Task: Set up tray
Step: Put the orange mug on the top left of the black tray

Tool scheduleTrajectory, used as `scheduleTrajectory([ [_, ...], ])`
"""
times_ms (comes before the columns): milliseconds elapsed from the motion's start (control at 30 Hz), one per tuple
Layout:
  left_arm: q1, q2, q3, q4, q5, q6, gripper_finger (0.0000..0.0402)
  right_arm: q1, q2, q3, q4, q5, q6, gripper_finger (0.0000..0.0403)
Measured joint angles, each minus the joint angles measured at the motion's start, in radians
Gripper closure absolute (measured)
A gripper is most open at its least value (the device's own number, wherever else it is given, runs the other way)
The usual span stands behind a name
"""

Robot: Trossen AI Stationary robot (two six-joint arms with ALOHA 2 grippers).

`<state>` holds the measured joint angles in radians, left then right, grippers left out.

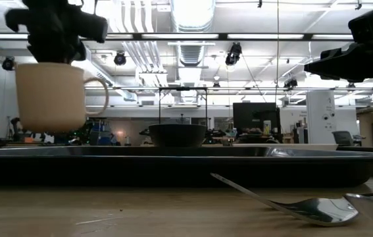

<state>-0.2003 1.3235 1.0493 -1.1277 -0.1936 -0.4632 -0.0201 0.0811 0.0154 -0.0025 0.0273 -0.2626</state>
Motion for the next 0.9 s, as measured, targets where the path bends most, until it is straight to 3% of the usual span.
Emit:
scheduleTrajectory([
  [600, 0.404, 0.0, -0.108, 0.11, 0.046, 0.193, 0.0402, 0.0, 0.0, 0.0, 0.0, 0.0, 0.0, 0.0335],
  [900, 0.497, 0.0, -0.108, 0.172, 0.046, 0.201, 0.0401, 0.0, 0.0, 0.0, 0.0, 0.0, 0.0, 0.0335],
])
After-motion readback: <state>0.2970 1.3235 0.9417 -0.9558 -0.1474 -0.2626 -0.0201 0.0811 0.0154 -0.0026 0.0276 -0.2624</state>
